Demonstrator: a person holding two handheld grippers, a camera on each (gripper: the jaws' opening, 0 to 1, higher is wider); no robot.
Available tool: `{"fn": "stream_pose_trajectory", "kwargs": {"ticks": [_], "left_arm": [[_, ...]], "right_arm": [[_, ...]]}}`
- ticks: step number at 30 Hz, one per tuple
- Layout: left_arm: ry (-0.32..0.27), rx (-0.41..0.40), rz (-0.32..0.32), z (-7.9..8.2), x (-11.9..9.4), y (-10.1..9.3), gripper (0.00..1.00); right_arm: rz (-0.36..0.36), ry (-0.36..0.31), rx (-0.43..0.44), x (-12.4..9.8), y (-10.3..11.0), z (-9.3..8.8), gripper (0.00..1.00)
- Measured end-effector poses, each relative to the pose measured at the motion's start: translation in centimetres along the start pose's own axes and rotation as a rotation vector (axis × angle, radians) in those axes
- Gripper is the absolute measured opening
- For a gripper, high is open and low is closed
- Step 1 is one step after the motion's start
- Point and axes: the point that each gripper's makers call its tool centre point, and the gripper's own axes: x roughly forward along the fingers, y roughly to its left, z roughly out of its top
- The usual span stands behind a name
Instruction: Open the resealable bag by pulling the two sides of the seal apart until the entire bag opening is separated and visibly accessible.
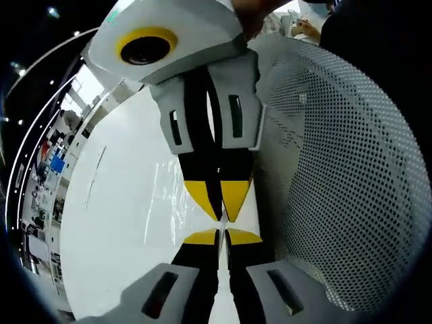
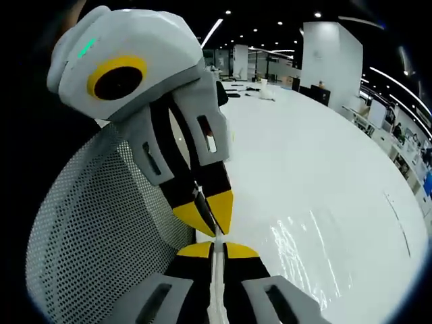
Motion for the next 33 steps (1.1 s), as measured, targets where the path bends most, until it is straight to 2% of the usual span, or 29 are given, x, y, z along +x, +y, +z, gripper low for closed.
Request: {"fn": "stream_pose_trajectory", "kwargs": {"ticks": [6, 9, 12, 15, 18, 23, 33], "left_arm": [[-0.021, 0.006, -0.004, 0.28, -0.01, -0.23, 0.00], [-0.031, 0.004, -0.003, 0.06, 0.07, -0.22, 0.00], [-0.031, -0.001, -0.018, -0.07, 0.19, -0.43, 0.00], [-0.031, -0.006, -0.017, 0.02, 0.17, -0.43, 0.00], [-0.033, -0.015, -0.017, 0.06, 0.15, -0.41, 0.00], [-0.041, -0.017, -0.015, 0.15, 0.14, -0.31, 0.00], [-0.046, -0.033, -0.043, 0.67, 0.05, -0.93, 0.00]], "right_arm": [[-0.008, 0.013, -0.023, -0.07, 0.06, -0.22, 0.00], [-0.024, 0.030, -0.070, -0.13, 0.10, -0.24, 0.00], [-0.019, 0.032, -0.066, 0.07, 0.22, -0.39, 0.00], [-0.024, 0.042, -0.104, 0.10, 0.16, -0.37, 0.00], [-0.035, 0.059, -0.091, 0.03, 0.10, -0.50, 0.00], [-0.053, 0.052, -0.109, 0.12, -0.02, -0.20, 0.01], [-0.030, 0.113, -0.259, 0.40, 0.73, -0.42, 0.00]]}}
